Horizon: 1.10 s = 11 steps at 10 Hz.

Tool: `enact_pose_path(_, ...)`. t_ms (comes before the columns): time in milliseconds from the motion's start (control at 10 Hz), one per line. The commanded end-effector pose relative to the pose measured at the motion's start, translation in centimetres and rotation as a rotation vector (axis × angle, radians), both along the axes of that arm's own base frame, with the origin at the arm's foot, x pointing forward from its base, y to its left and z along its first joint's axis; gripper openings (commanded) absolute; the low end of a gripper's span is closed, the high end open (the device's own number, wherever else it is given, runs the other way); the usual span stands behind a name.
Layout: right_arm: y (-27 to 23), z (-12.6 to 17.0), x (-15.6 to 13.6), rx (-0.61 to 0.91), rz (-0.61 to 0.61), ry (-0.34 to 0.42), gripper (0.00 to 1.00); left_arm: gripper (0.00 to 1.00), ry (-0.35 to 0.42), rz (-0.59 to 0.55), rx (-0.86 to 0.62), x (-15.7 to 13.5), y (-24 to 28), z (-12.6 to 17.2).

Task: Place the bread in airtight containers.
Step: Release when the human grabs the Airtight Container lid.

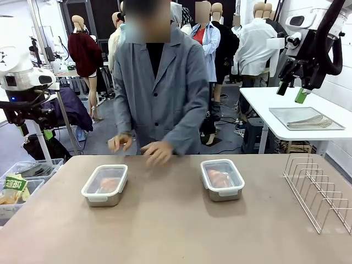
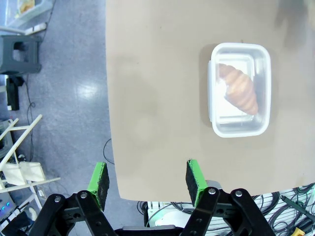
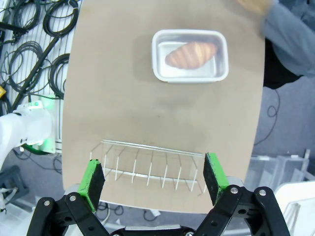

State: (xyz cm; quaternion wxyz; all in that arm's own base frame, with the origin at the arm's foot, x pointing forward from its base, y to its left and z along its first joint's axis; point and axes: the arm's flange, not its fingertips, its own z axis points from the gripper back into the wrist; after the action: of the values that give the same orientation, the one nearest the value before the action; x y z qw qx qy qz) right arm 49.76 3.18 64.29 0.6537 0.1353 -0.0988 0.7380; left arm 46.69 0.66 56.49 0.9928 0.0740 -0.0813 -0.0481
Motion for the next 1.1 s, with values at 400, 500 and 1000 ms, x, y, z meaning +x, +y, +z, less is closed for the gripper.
enact_pose_path(400,-0.08,-0.10,-0.19,-0.017,0.001,0.003,1.00,0.81,-0.014,0.017,0.008,-0.05,-0.01,-0.04)
enact_pose_path(500,-0.08,-0.10,-0.19,-0.017,0.001,0.003,1.00,0.81,-0.014,0.017,0.008,-0.05,-0.01,-0.04)
enact_pose_path(1000,-0.08,-0.10,-0.19,-0.017,0.001,0.003,1.00,0.81,-0.014,0.017,0.008,-0.05,-0.01,-0.04)
